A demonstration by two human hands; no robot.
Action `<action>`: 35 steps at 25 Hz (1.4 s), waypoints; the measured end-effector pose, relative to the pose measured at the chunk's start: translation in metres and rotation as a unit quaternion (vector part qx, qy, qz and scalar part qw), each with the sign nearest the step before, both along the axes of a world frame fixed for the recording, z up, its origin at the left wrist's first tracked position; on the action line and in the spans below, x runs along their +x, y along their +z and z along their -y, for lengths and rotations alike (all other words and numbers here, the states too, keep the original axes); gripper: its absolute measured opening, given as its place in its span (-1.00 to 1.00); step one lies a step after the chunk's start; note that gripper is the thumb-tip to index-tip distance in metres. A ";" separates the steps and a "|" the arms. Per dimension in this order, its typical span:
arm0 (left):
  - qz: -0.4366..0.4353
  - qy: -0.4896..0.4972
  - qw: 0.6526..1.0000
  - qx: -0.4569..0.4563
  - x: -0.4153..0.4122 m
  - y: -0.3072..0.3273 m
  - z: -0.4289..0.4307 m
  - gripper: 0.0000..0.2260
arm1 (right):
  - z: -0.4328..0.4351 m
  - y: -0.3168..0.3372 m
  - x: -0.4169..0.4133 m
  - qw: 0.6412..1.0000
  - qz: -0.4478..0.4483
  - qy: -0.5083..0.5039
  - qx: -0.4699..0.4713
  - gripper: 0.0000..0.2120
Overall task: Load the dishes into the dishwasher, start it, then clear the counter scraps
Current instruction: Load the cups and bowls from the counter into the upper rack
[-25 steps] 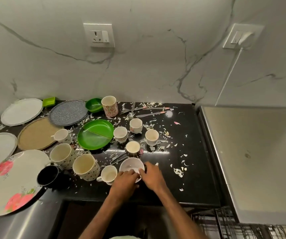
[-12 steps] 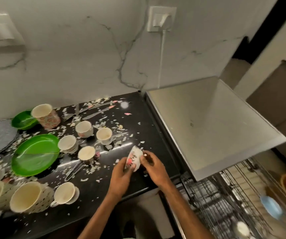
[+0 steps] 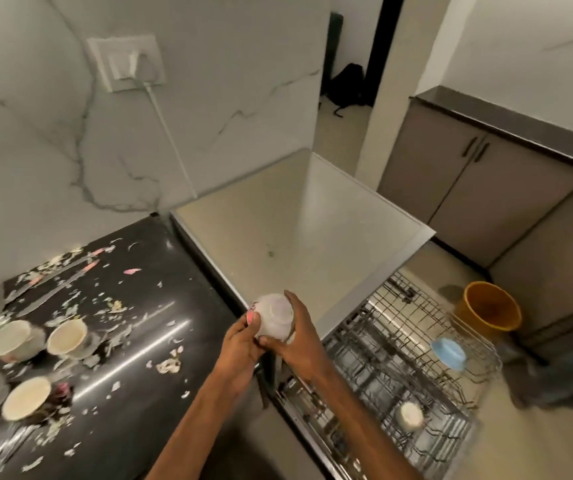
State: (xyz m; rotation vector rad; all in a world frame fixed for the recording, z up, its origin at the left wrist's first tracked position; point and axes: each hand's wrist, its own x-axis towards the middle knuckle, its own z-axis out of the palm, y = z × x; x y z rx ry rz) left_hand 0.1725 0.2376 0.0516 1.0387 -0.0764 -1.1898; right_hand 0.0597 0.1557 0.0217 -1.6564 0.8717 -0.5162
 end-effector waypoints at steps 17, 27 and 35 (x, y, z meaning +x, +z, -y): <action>0.655 -0.489 0.576 -0.024 -0.145 -0.060 0.275 -0.42 | 0.114 -0.096 -0.201 0.920 -0.060 -0.386 0.026 -0.16; 0.895 -0.410 0.144 -0.099 -0.162 -0.143 0.470 -0.27 | 0.254 -0.229 -0.232 0.858 -0.230 -0.447 0.100 -0.13; 0.888 -0.403 0.181 -0.131 -0.160 -0.145 0.472 -0.39 | 0.328 -0.296 -0.228 0.826 -0.255 -0.479 0.151 -0.02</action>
